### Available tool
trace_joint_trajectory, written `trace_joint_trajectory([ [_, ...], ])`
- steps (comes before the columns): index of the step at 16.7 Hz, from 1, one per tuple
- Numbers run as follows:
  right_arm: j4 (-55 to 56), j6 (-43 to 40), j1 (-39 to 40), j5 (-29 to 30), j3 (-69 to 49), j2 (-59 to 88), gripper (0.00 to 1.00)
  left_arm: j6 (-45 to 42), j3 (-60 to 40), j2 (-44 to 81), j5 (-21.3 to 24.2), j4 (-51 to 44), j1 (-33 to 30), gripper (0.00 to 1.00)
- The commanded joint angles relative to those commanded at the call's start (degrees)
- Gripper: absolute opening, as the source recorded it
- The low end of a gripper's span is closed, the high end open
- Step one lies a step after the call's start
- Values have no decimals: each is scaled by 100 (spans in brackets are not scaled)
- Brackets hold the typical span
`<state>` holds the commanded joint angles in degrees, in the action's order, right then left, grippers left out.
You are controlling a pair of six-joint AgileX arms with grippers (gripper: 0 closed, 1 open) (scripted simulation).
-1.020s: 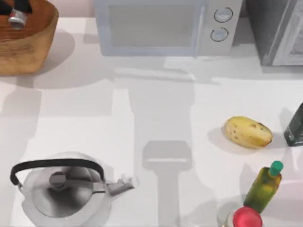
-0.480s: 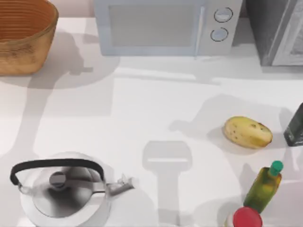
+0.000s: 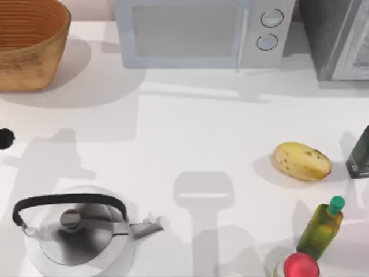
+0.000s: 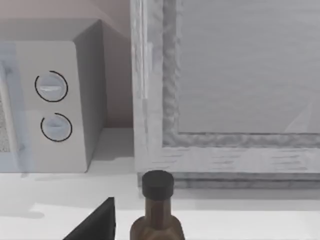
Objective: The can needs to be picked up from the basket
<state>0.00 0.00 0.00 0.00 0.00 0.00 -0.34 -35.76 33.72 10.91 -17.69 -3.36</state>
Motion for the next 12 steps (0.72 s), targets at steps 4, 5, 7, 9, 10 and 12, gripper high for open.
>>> trace_joint_trajectory([
  [4, 0, 0, 0, 0, 0, 0, 100, 28, 2115, -1950, -557, 1003, 162, 0],
  [5, 0, 0, 0, 0, 0, 0, 100, 32, 2499, -2316, -685, 1196, 205, 0],
  [7, 0, 0, 0, 0, 0, 0, 100, 36, 3100, -2900, -902, 1509, 279, 0],
  [9, 0, 0, 0, 0, 0, 0, 100, 35, 3463, -3259, -1046, 1707, 324, 0],
  [10, 0, 0, 0, 0, 0, 0, 100, 34, 3546, -3342, -1079, 1753, 333, 0],
  [12, 0, 0, 0, 0, 0, 0, 100, 34, 3576, -3372, -1091, 1769, 336, 0],
])
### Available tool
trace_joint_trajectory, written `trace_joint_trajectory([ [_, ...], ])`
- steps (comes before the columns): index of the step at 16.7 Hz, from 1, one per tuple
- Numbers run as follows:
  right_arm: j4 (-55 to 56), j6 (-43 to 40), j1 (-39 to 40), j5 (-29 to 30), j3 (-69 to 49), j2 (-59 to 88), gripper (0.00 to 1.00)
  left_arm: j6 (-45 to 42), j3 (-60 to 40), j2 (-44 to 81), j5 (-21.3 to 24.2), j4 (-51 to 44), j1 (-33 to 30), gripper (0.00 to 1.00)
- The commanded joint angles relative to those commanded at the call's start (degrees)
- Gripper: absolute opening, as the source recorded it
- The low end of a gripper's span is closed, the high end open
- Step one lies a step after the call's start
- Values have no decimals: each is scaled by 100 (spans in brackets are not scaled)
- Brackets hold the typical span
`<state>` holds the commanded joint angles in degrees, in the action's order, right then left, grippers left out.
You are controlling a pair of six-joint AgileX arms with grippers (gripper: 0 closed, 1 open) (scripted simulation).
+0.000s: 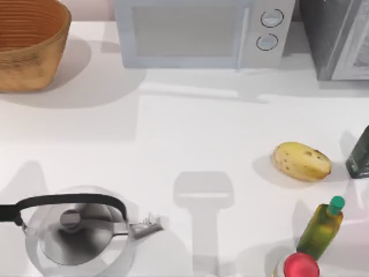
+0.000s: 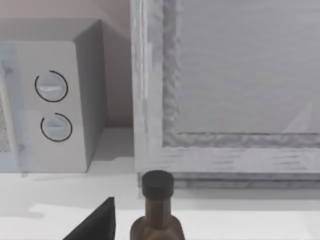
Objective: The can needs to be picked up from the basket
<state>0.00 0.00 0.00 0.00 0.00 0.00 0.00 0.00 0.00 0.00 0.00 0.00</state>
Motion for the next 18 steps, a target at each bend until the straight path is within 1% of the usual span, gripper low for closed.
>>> trace_joint_trajectory([
  [5, 0, 0, 0, 0, 0, 0, 100, -9, -36, 79, 38, 19, -16, 0],
  [8, 0, 0, 0, 0, 0, 0, 100, -4, -356, 577, 371, 293, -31, 0],
  [10, 0, 0, 0, 0, 0, 0, 100, 0, -716, 1176, 780, 615, -74, 0],
  [12, 0, 0, 0, 0, 0, 0, 100, 2, -1162, 1966, 1313, 1034, -144, 0],
  [15, 0, 0, 0, 0, 0, 0, 100, 0, -1938, 3425, 2261, 1802, -282, 0],
  [18, 0, 0, 0, 0, 0, 0, 100, -12, -2820, 5161, 3302, 2703, -449, 0],
])
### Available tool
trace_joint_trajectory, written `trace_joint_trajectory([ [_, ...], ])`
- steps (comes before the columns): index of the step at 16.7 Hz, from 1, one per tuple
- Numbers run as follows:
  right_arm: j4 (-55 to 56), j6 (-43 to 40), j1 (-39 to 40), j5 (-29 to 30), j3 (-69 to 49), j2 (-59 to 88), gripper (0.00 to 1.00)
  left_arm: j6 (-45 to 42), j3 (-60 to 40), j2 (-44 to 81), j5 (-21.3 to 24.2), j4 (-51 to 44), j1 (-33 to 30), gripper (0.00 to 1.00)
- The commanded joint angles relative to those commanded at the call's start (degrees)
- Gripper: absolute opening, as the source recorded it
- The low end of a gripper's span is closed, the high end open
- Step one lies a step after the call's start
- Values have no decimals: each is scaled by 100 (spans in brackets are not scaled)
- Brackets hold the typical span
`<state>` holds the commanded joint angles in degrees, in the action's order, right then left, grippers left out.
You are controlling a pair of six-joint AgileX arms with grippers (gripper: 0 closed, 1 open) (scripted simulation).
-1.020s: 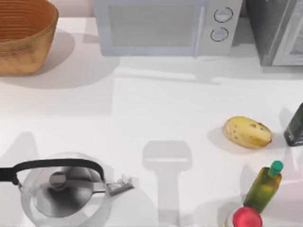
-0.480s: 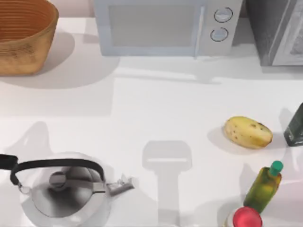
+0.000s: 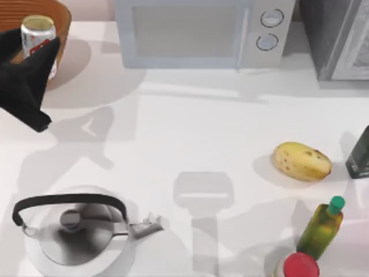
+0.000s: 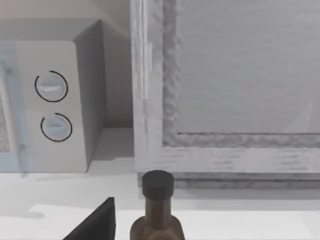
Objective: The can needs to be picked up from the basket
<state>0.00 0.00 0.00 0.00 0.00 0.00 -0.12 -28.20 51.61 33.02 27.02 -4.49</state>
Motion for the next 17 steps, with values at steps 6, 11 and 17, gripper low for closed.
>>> trace_joint_trajectory([
  [6, 0, 0, 0, 0, 0, 0, 100, -59, -1788, 3949, 2018, 1973, -383, 0],
  [11, 0, 0, 0, 0, 0, 0, 100, -132, -3020, 7046, 3398, 3477, -704, 0],
  [17, 0, 0, 0, 0, 0, 0, 100, -209, -3916, 9190, 4392, 4662, -977, 0],
])
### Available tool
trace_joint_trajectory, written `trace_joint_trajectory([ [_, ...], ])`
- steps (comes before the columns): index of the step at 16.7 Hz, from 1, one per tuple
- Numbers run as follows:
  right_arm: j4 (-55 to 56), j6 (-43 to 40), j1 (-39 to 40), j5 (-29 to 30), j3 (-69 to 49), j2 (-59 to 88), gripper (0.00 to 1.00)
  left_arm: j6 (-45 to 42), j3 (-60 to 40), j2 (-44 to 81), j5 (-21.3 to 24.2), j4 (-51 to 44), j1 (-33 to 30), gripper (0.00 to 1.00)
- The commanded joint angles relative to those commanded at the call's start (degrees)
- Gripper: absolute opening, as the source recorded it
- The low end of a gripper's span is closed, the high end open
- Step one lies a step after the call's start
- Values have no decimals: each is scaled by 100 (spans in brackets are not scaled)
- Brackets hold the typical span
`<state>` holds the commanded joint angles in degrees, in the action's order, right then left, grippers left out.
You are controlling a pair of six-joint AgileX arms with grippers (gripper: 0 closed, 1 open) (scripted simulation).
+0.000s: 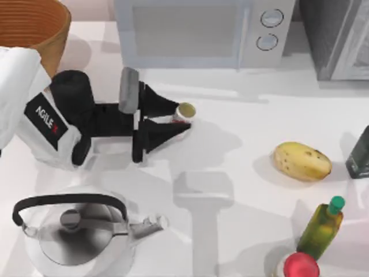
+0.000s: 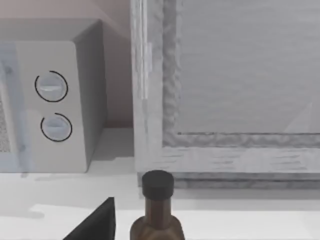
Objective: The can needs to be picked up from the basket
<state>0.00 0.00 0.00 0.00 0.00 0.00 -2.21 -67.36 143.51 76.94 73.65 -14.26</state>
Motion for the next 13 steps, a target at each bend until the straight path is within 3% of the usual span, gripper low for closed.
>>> trace_joint_trajectory([
  [7, 0, 0, 0, 0, 0, 0, 100, -11, -116, 246, 124, 153, -36, 0],
  [13, 0, 0, 0, 0, 0, 0, 100, -11, -116, 246, 124, 153, -36, 45],
])
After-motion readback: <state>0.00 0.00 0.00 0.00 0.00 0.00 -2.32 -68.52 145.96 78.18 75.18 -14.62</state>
